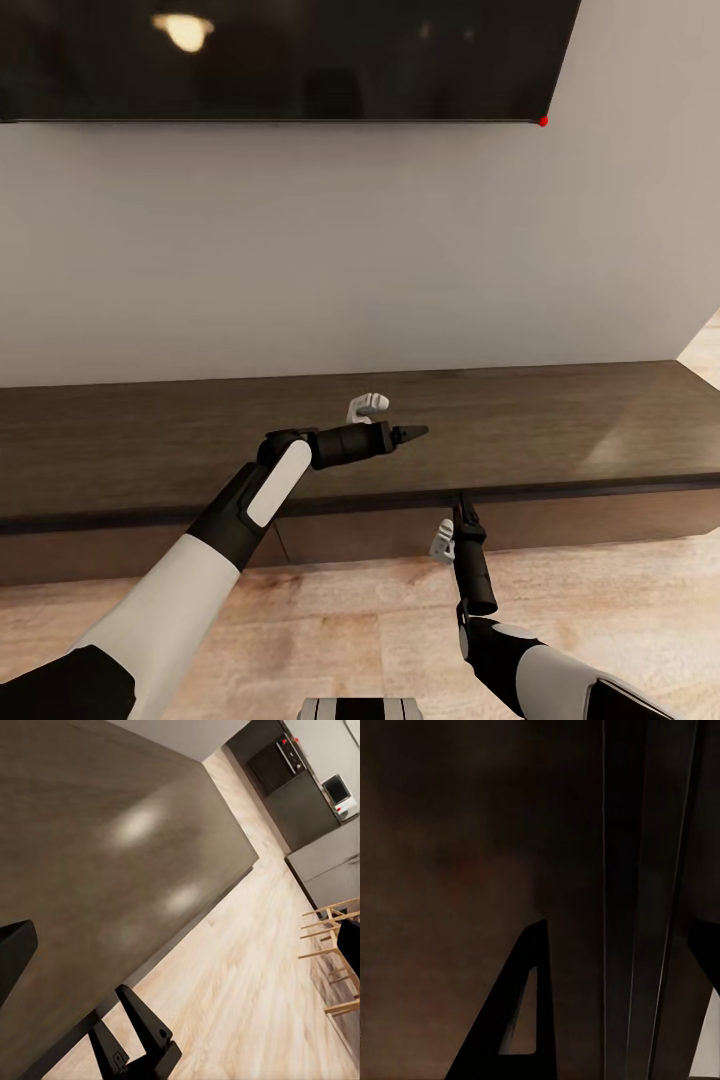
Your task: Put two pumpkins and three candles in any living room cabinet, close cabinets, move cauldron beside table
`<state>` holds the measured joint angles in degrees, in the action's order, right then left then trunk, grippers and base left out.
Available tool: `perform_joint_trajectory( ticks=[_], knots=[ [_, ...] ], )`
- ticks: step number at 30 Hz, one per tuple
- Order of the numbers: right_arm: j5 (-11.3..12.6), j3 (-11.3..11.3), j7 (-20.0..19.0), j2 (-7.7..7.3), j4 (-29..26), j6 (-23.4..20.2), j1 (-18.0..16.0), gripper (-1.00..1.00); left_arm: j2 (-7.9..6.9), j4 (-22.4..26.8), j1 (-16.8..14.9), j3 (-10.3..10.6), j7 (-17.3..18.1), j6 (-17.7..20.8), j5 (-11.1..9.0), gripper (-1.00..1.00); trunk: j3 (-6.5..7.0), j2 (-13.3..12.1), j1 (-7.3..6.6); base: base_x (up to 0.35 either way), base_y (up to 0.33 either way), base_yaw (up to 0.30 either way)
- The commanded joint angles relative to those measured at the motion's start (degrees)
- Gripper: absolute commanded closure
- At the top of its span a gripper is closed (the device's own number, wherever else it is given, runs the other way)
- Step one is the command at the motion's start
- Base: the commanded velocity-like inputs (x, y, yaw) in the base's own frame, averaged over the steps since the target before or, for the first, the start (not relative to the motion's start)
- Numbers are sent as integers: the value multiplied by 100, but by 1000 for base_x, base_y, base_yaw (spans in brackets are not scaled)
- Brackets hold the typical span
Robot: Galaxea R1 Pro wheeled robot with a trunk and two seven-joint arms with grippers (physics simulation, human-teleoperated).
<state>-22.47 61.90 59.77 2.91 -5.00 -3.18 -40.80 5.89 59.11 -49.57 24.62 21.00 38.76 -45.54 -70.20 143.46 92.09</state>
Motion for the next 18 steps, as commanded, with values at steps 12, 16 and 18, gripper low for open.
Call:
perform_joint_trajectory(
  ticks=[12, 16, 18],
  knots=[
    [41, -160, -9, -8, 8, 10, -50, 100, 0, -10, 8, 1, -7, 1, -7, -100, 1, 0, 1, 0, 0, 0],
    [41, -160, -9, -4, 8, 10, -50, 100, 0, -15, 14, 0, -8, 0, -7, -100, 1, 0, 1, -135, 0, 0],
    [41, -160, -9, -8, 8, 10, -50, 100, 0, -18, 16, -1, -8, 0, -7, -100, 1, 0, 1, -60, 0, 0]
  ],
)
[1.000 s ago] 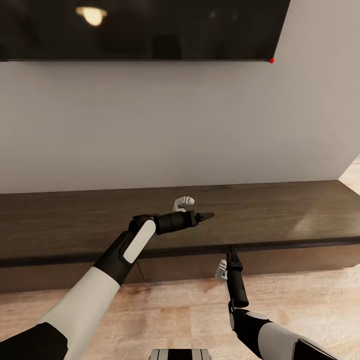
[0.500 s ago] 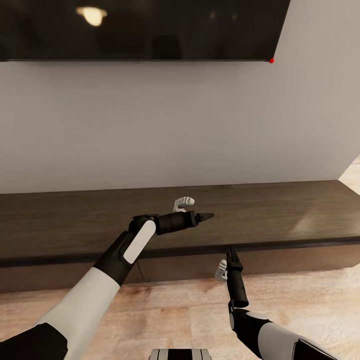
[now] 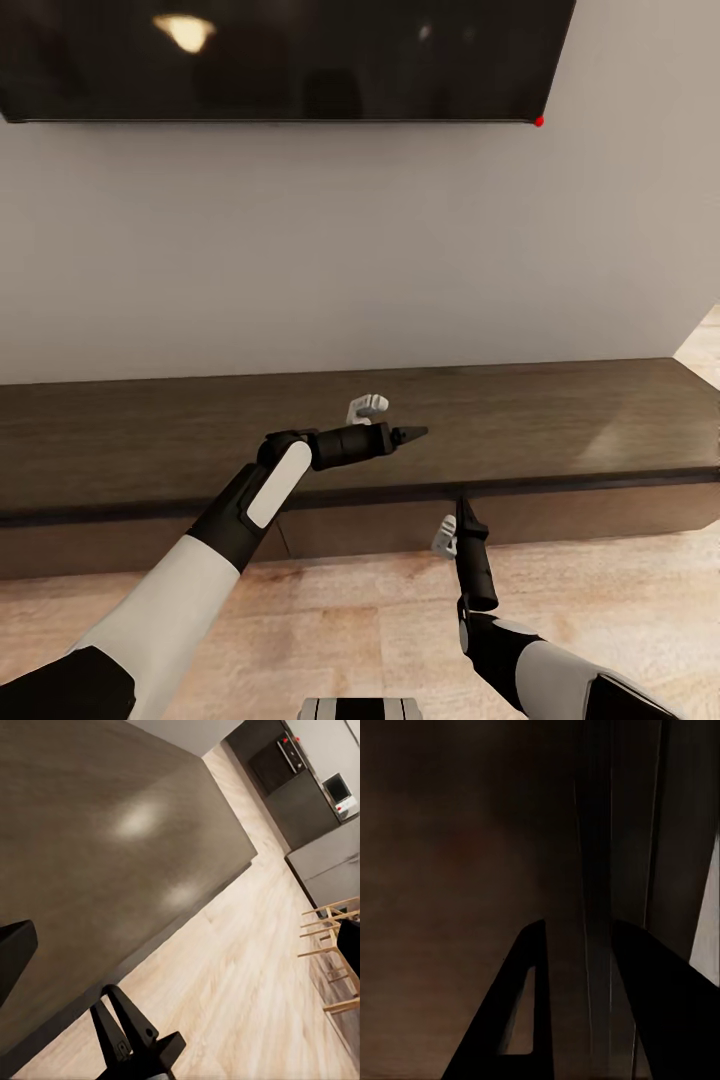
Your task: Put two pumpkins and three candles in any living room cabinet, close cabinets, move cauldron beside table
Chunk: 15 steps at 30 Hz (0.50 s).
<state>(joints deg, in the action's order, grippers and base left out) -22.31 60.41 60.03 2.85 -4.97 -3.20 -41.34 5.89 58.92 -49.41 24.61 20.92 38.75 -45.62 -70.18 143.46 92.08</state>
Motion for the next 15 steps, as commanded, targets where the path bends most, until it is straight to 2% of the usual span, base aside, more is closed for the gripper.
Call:
perform_joint_trajectory(
  ticks=[1, 15],
  knots=[
    [25, -12, -35, -3, 5, 13, 3, 100, 0, 3, 0, 0, 0, 1, 0, -100, -1, 0, 1, -21, 0, 0],
    [25, -13, -35, -38, -4, 9, -14, 100, 2, 5, 1, 3, 0, 1, 0, -100, -1, 0, 1, -2, 0, 0]
  ],
)
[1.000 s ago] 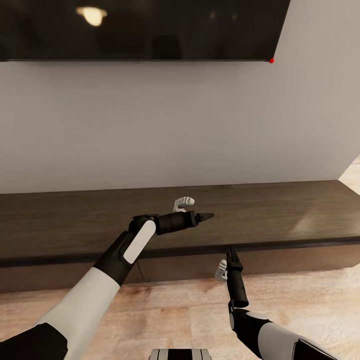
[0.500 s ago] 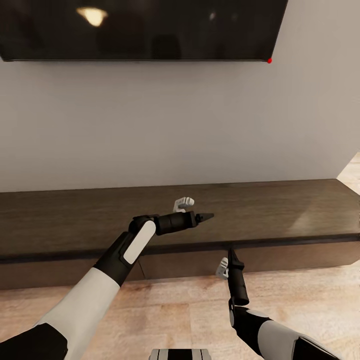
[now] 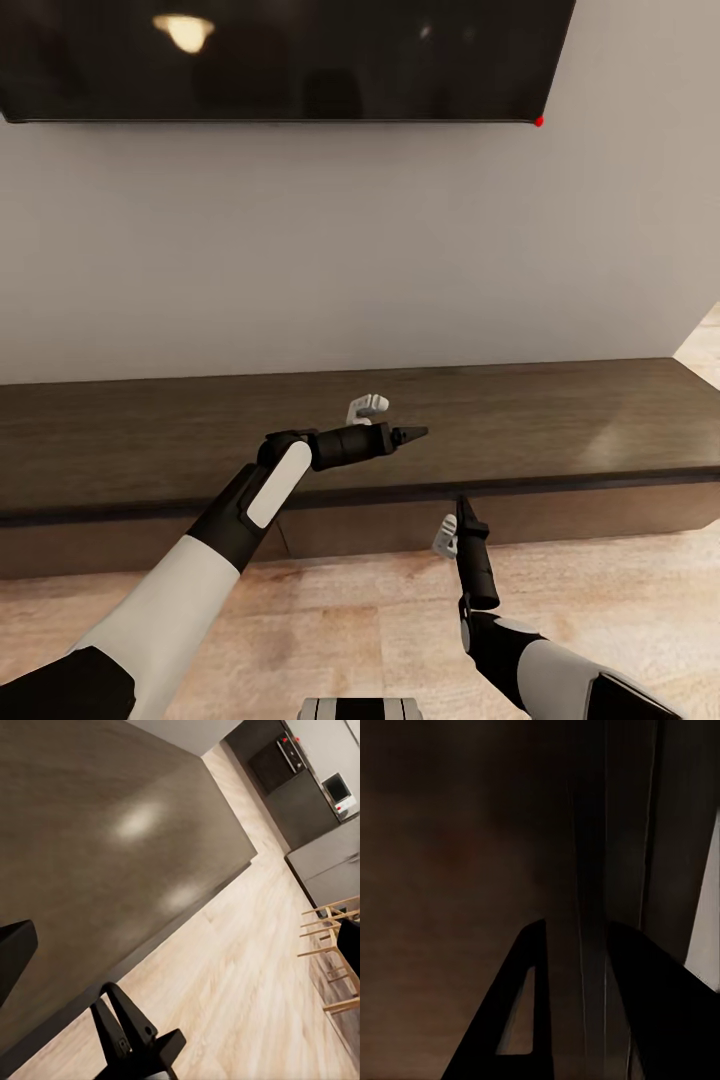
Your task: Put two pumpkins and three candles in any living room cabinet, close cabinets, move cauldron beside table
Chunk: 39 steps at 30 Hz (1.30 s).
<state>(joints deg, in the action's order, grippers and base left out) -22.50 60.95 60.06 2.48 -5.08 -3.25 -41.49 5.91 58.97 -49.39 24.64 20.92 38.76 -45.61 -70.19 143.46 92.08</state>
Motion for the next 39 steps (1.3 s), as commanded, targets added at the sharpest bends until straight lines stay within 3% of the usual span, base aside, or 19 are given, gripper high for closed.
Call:
perform_joint_trajectory(
  ticks=[1, 6, 10, 12, 30, 39],
  knots=[
    [43, -70, -38, -2, -20, 11, -3, 100, 2, 0, 0, 2, 0, 0, 0, -100, -1, -1, 1, 0, 0, 0],
    [52, -119, -3, 4, -197, -14, -8, 100, 5, -6, 0, 5, 0, -1, 0, -100, -1, -1, 1, 0, 0, 0],
    [49, -426, 160, 4, -227, -25, -8, 100, 6, -7, 0, 5, 0, -8, 0, -100, -1, -1, 1, 0, 0, 0],
    [50, -467, 180, 5, -229, -26, -8, 100, 6, -6, 0, 5, 0, -6, 0, -100, -1, -1, 1, 0, 0, 0],
    [26, -487, 190, -11, -336, -23, -26, 100, 7, -9, 0, 5, 0, -7, 0, -100, -1, -1, 1, -39, 0, 0],
    [9, -457, 261, -11, -336, 16, -26, 100, 7, -9, 0, 6, 0, 0, 0, -100, -1, -1, 1, -281, 0, 0]
  ],
)
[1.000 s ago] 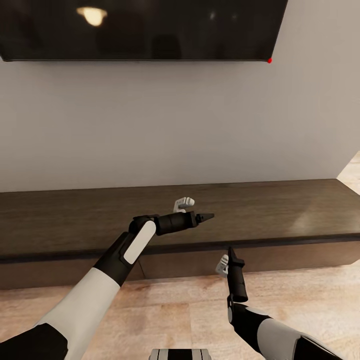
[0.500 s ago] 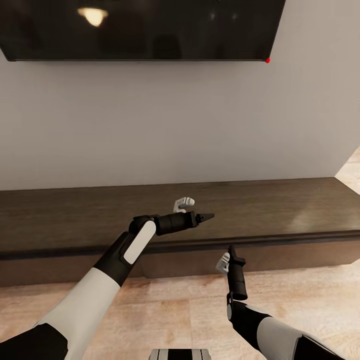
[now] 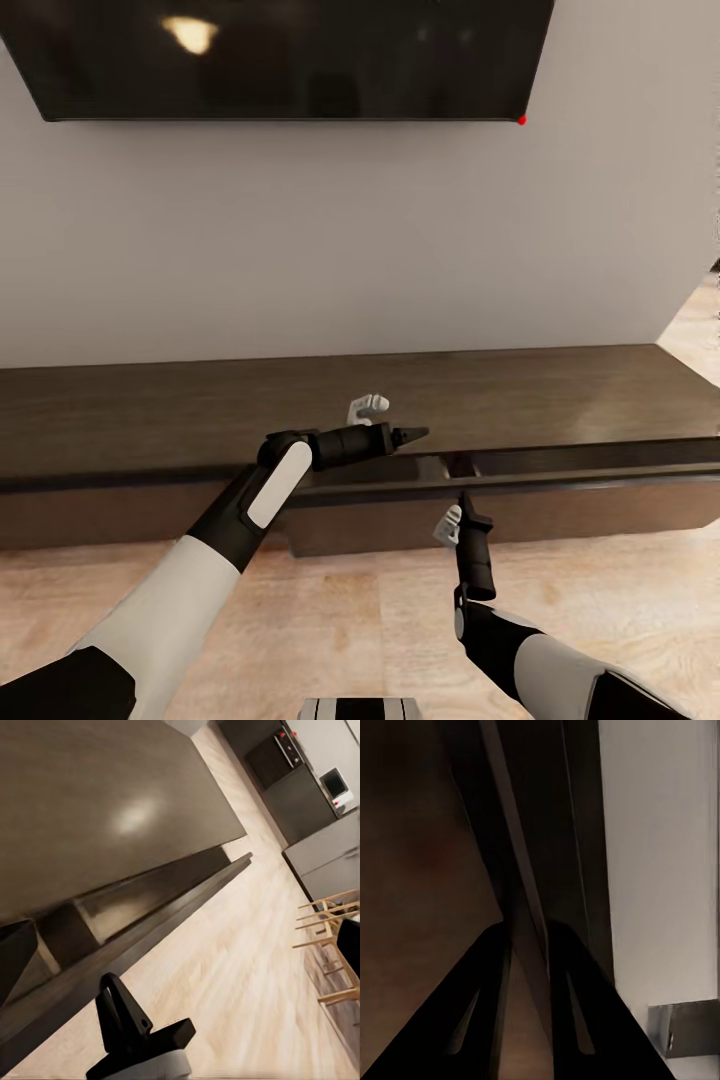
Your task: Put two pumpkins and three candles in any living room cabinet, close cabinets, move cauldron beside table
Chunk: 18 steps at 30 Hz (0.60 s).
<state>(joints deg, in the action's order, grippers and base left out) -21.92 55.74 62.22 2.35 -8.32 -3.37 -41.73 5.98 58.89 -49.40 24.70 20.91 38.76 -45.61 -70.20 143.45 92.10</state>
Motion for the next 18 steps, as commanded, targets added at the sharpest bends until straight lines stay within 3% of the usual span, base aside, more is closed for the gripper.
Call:
perform_joint_trajectory(
  ticks=[1, 18],
  knots=[
    [-49, 71, 58, 3, -12, 29, -2, 100, 0, 0, 0, 0, 0, 0, 0, -100, 1, 1, -1, -332, 0, 0],
    [-49, 60, 63, 11, -12, 13, -2, 100, 0, 0, 0, 0, 0, 0, 0, -100, 1, 1, -1, -332, 0, 0]
  ],
)
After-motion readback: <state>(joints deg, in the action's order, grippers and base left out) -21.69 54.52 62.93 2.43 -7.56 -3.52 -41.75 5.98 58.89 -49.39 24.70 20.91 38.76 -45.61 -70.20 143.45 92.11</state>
